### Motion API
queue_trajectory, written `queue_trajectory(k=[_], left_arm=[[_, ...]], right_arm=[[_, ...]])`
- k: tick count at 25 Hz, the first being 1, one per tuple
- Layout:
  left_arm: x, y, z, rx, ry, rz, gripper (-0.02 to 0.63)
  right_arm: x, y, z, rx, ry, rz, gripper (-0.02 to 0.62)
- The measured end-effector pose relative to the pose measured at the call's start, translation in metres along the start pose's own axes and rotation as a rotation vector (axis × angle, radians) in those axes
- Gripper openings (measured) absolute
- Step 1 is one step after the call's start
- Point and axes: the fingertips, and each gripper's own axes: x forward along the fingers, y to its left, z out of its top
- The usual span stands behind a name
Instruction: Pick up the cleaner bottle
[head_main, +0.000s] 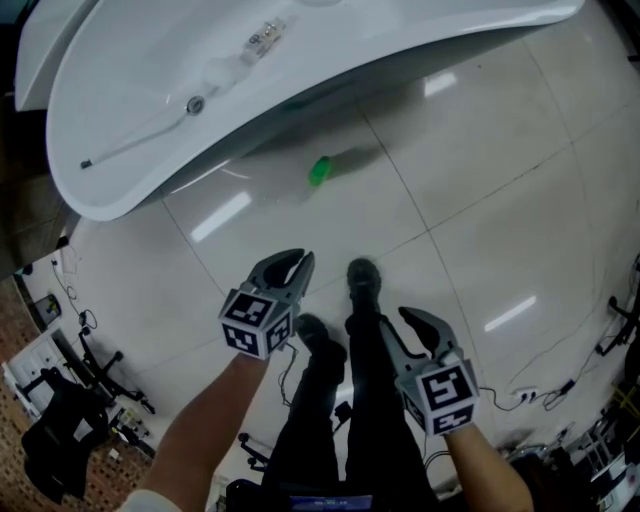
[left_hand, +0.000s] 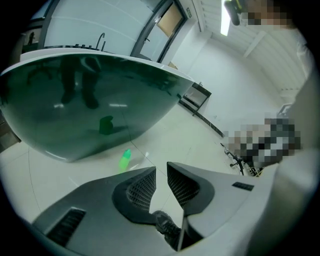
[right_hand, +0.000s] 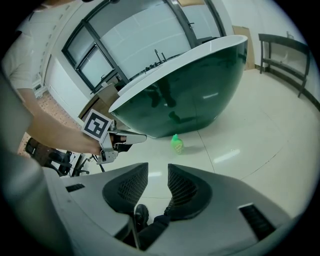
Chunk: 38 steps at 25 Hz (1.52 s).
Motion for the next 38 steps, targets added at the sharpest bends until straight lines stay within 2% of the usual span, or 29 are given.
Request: queue_trajectory(k=[6,11,21,26,30,38], left_arm=[[0.040,0.030,-0.010,-0.034,-0.004,0.029,0.069],[0.065,0.053,-0.010,-0.029,-0.030,0.054,0.072],[0.120,0.095,-0.023,-0.013,-0.039,0.141,0.189],[0.150,0.113,-0.032,0.072,-0.008,0.173,0.228],[0.176,0.132,-0.035,0.124,0.013,0.197,0.283],[0.221,0.156,-0.023,0.190,0.020,0.221,0.298]], right_arm=[[0.016,-0.010,-0.015,-0.014,0.015,0.017,0.141],[0.027,-0.019,-0.026,-0.006,0.042,0.025,0.141],[0.045,-0.047,-0.046,-0.015,0.078,0.023,0.141],[0.053,-0.057,-0.064,-0.001,0.102,0.019,0.141],[0.058,-0.065,-0.076,0.012,0.126,0.005,0.141],[0.065,-0.085,-0.088,0.043,0.143,-0.015,0.141]])
